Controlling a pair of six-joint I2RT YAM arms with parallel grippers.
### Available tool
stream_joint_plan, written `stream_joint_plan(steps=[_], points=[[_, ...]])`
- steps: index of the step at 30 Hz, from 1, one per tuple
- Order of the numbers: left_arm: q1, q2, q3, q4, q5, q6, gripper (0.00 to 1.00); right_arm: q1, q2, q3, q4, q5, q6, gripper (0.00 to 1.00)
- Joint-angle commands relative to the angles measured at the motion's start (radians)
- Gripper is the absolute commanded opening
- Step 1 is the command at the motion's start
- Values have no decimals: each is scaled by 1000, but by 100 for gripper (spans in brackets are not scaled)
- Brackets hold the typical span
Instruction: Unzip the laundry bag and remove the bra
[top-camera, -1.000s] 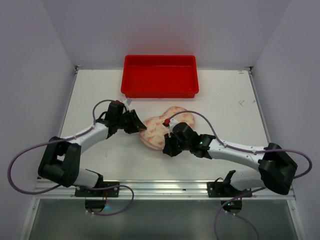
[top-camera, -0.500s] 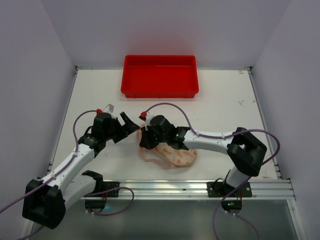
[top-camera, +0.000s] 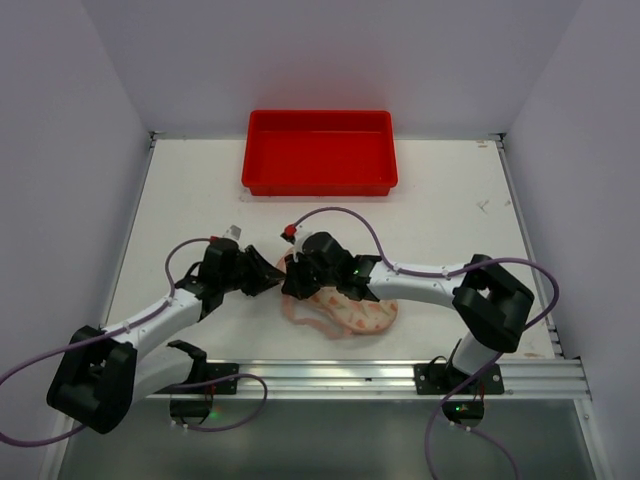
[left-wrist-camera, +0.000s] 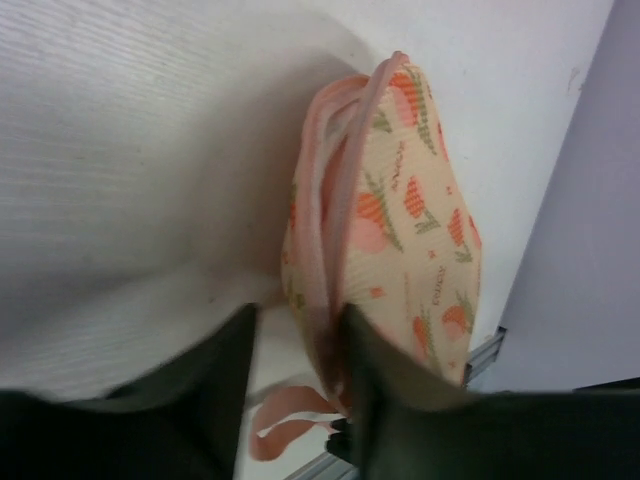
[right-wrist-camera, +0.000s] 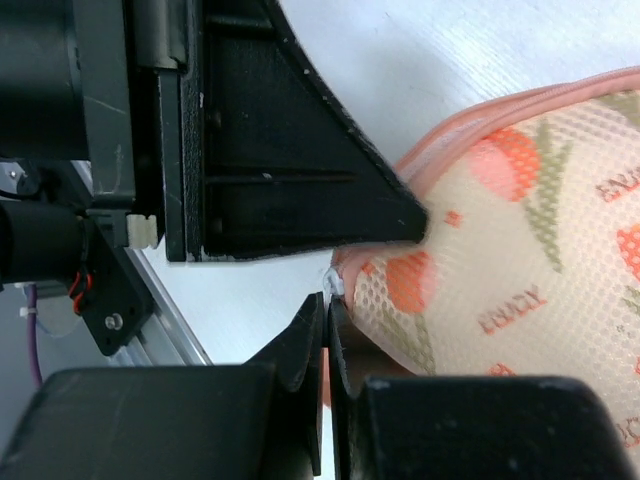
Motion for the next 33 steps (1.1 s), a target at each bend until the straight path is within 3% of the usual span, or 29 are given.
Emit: stream_joint_plan(steps=[1,3,4,5,14,19,24,26,27,28,29,30,33], points=[[-18,33,25,126,-3,-32,29,4,-20,-16,67,-2,-5,0],[-18,41,21,143,-7,-40,14,4,-43,-33,59,1,-2,0],[-18,46,21,144,-12,-38,2,4,-53,-53,56,10,-2,0],[-17,47,23,143,-18,-37,0,4,-81,-64,42,31,-5,0],[63,125,84,106,-39,69,0,-34,-328,-247,-196,137,4,0],[123,254,218,83,-15,219,0,-74,-489,-337,-335,177,27,0],[153,381,372,57,65,350,0,-72,-491,-326,-332,121,27,0],[155,391,403,52,121,355,16,-71,-437,-286,-265,54,33,0],[156,380,405,46,129,350,31,-69,-413,-269,-242,36,36,0],[156,367,402,34,122,341,41,-68,-388,-230,-216,26,41,0],[156,350,400,-39,103,329,50,-65,-335,-207,-173,16,47,0],[156,302,388,-70,59,319,72,-62,-305,-183,-150,6,48,0],[158,168,331,-179,-48,266,98,-54,-192,-91,-87,-40,56,0]])
